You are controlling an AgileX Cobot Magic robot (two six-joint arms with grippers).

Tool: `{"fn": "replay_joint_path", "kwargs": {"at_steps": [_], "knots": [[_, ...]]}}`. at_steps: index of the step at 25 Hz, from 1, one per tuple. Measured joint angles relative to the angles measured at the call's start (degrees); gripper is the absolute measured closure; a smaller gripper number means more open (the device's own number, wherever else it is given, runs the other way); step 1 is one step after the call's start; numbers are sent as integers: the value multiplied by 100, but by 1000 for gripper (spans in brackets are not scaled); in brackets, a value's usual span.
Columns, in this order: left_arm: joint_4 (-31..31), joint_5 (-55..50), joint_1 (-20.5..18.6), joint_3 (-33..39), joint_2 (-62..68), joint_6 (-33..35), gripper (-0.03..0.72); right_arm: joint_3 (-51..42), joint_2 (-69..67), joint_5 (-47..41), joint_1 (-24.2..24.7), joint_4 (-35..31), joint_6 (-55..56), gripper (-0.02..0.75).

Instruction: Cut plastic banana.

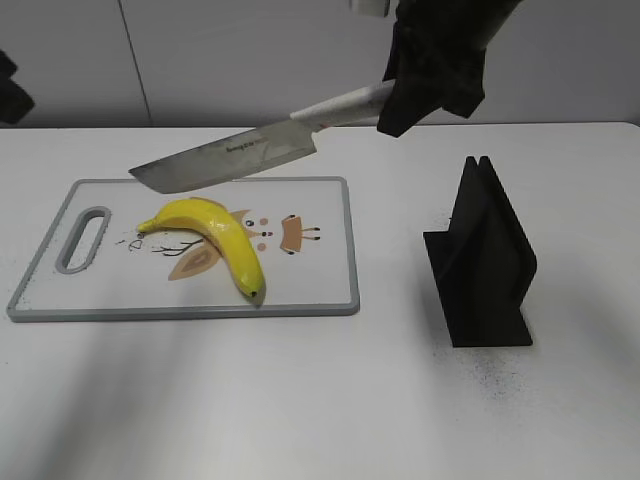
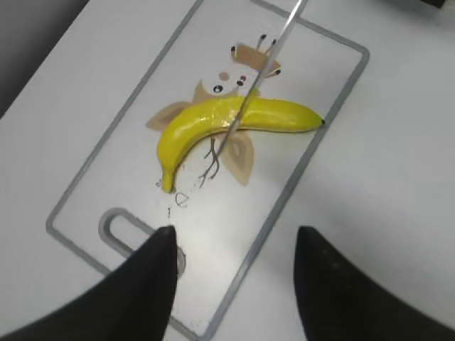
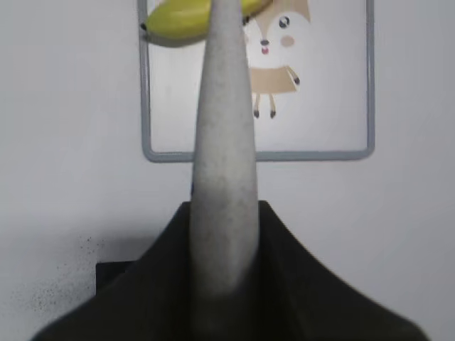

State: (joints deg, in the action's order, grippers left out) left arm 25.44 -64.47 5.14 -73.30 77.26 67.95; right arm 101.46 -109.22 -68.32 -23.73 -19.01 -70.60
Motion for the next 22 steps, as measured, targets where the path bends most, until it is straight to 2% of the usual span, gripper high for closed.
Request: {"fn": "replay_joint_path", "kwargs": {"at_steps": [7, 13, 22], "knots": [[-5, 34, 447, -552, 1080, 950, 172, 48, -229, 168, 0, -538, -593, 572], [-91, -33, 490, -583, 1681, 1777, 172, 67, -485, 260, 31, -618, -624, 572], [-196, 864, 490, -594, 2266, 1995, 174, 73, -532, 310, 277, -1499, -1134, 573]]}}
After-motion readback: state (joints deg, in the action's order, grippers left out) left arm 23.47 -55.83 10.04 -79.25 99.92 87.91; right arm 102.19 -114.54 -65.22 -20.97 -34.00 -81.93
